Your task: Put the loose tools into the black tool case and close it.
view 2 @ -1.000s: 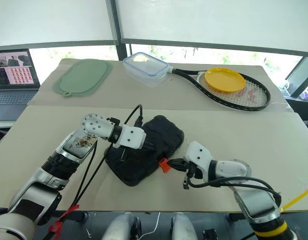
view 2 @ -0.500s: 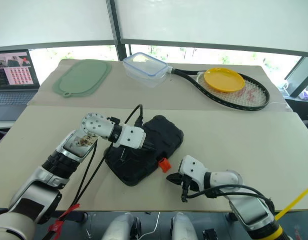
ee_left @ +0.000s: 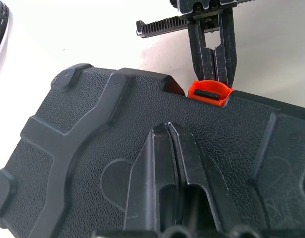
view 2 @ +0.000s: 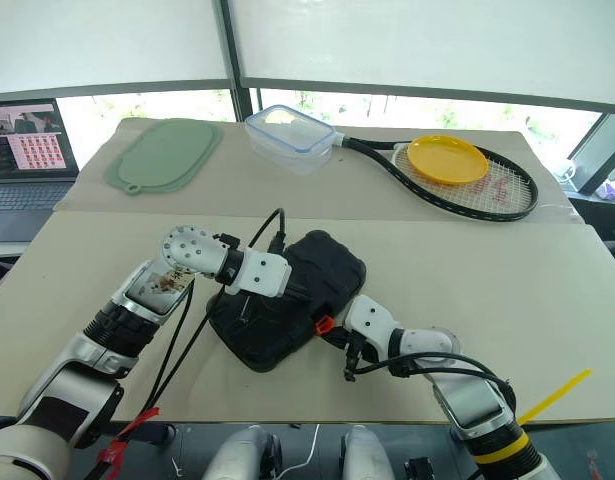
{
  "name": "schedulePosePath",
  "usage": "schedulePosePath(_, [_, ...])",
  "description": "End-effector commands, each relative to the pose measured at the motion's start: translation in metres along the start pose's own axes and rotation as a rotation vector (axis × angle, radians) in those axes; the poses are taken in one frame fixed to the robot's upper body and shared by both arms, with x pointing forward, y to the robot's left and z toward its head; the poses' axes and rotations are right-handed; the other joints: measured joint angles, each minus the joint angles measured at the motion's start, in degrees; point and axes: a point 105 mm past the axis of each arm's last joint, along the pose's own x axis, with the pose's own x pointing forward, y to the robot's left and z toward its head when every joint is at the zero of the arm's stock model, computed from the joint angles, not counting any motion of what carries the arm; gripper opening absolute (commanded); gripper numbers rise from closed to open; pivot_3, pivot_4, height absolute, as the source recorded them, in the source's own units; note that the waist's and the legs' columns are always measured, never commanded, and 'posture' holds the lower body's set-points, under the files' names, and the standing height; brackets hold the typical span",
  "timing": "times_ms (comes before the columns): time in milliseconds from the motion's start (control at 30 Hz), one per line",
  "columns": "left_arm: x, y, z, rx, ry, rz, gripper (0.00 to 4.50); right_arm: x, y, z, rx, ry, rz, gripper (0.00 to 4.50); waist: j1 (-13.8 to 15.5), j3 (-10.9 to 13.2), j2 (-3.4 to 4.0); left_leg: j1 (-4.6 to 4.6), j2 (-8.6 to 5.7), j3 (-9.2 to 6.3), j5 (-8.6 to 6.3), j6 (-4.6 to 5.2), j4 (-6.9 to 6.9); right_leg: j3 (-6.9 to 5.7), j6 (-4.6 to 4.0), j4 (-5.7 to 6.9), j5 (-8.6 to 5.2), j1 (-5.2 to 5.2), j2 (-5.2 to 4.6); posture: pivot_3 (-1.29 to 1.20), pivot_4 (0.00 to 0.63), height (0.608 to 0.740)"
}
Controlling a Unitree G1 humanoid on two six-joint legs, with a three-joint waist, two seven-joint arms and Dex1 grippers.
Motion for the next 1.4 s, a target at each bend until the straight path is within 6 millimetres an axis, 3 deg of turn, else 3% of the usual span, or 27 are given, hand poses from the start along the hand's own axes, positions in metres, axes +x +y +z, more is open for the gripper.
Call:
schedulePosePath(33, [0.012,-0.019,-0.02,-0.066,0.071,-0.073,0.09,-0.006,-0.007,0.036,-0.054,-0.128,-0.034,0.0,0.0,0.0,0.0,0.0,0.0,0.0,0.0,0.0,0.0,0.0,0.0,0.0,0.0,0.0,0.0,0.0,0.15,0.738])
schedulePosePath(400, [0.016,-0.02,-0.021,-0.061,0.067,-0.081,0.09,-0.015,-0.004,0.065,-0.033,-0.234,-0.035,0.0,-0.2,0.0,0.01,-0.16,0.02,0.01,0.01,-0.01,0.0,0.01,-0.02,0.04,0.02,-0.2,0.04,0.0,0.15,0.738])
schedulePosePath(733, [0.015,-0.018,-0.025,-0.065,0.078,-0.078,0.09,-0.017,-0.007,0.062,-0.05,-0.203,-0.036,0.0,-0.2,0.0,0.01,-0.22,0.0,0.02,0.01,-0.01,0.0,0.03,-0.02,0.04,0.02,-0.29,0.03,0.0,0.15,0.738])
schedulePosePath(1133, [0.015,-0.018,-0.03,-0.088,0.085,-0.048,0.09,-0.02,-0.014,0.071,-0.057,-0.213,-0.018,0.0,-0.4,0.0,0.01,-0.17,0.04,0.01,0.01,-0.01,-0.02,0.03,-0.04,0.05,0.03,-0.26,0.05,0.0,0.15,0.738])
schedulePosePath(1300, [0.002,-0.012,-0.032,-0.168,0.073,0.008,0.09,-0.026,-0.014,0.065,-0.087,-0.173,-0.002,0.0,0.1,0.0,0.04,-0.26,0.02,0.0,0.0,0.0,-0.04,0.0,0.01,-0.02,0.0,-0.27,-0.03,0.0,0.15,0.738])
schedulePosePath(1333, [-0.003,-0.01,-0.032,-0.195,0.064,0.027,0.31,-0.03,-0.014,0.064,-0.084,-0.165,0.008,0.0,0.1,0.0,0.03,-0.28,-0.01,0.02,0.0,0.01,-0.04,0.02,0.04,-0.02,0.01,-0.29,-0.07,0.0,0.15,0.738])
schedulePosePath(1400, [-0.023,-0.007,-0.032,-0.29,0.03,0.081,0.74,-0.046,-0.013,0.06,-0.084,-0.131,0.051,0.58,0.0,0.0,0.04,-0.3,-0.01,0.02,0.0,0.01,-0.03,0.02,0.05,-0.02,0.02,-0.3,-0.06,0.0,0.15,0.738])
